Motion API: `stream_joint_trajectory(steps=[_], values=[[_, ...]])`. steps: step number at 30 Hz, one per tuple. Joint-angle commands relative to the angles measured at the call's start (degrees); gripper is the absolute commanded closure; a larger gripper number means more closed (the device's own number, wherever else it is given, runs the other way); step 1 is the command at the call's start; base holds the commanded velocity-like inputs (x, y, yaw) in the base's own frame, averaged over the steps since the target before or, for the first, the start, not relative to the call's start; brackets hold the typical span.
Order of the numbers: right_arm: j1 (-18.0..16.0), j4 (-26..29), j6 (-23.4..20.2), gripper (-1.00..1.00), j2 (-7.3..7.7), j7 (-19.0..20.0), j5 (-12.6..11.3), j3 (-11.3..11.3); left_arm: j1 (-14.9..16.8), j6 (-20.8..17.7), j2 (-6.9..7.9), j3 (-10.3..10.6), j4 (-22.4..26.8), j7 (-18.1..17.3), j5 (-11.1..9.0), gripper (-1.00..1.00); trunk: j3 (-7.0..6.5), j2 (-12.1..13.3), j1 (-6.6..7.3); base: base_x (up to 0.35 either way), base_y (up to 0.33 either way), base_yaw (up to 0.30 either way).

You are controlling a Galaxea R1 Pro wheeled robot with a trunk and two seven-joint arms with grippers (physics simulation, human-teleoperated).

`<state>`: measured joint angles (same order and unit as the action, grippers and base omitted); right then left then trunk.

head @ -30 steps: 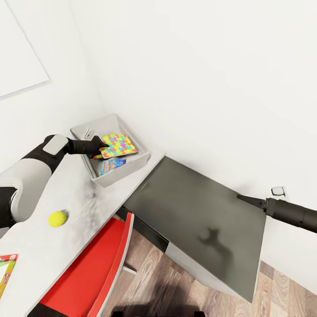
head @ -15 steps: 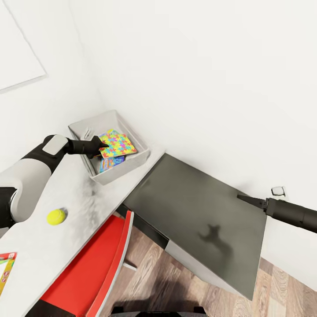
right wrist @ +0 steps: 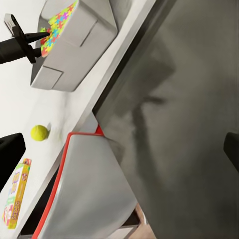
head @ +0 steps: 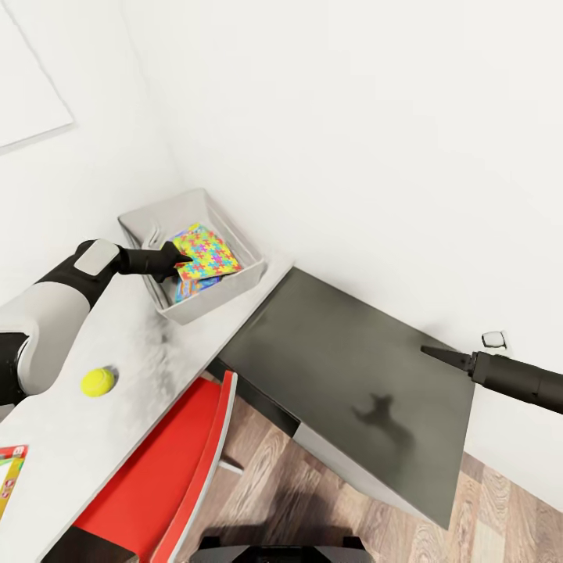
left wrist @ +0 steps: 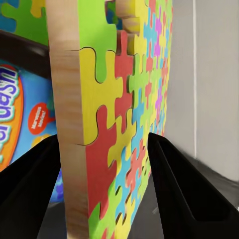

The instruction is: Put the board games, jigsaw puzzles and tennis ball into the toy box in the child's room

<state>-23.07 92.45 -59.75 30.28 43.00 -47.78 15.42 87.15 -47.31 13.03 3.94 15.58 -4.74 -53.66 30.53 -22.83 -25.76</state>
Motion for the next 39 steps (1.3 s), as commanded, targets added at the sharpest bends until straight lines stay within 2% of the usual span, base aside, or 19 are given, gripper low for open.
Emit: stream_joint_trajectory(steps=[1,22,23,39], values=[[-0.03,0.01,-0.25,-1.0,0.01,0.33,0.23,0.05,0.05,-0.04,0.07,0.39,-0.02,-0.45,0.23,1.0,0.14,-0.1,-0.03,0.0,0.0,0.0],[0.0,0.01,-0.25,-1.0,0.03,0.46,0.23,0.05,-0.01,0.01,0.15,0.37,-0.02,-0.45,0.22,1.0,0.44,-0.1,-0.03,0.0,0.0,0.0],[-0.01,0.01,-0.25,-1.0,0.03,0.49,0.23,0.05,-0.02,0.01,0.15,0.37,-0.02,-0.45,0.22,-1.0,0.44,-0.1,-0.03,0.0,0.0,0.0],[0.03,0.01,-0.25,-1.0,0.04,0.59,0.23,0.05,-0.01,0.0,-0.17,0.42,0.05,-0.42,0.22,-1.0,0.44,-0.1,-0.03,0.0,0.0,0.0]])
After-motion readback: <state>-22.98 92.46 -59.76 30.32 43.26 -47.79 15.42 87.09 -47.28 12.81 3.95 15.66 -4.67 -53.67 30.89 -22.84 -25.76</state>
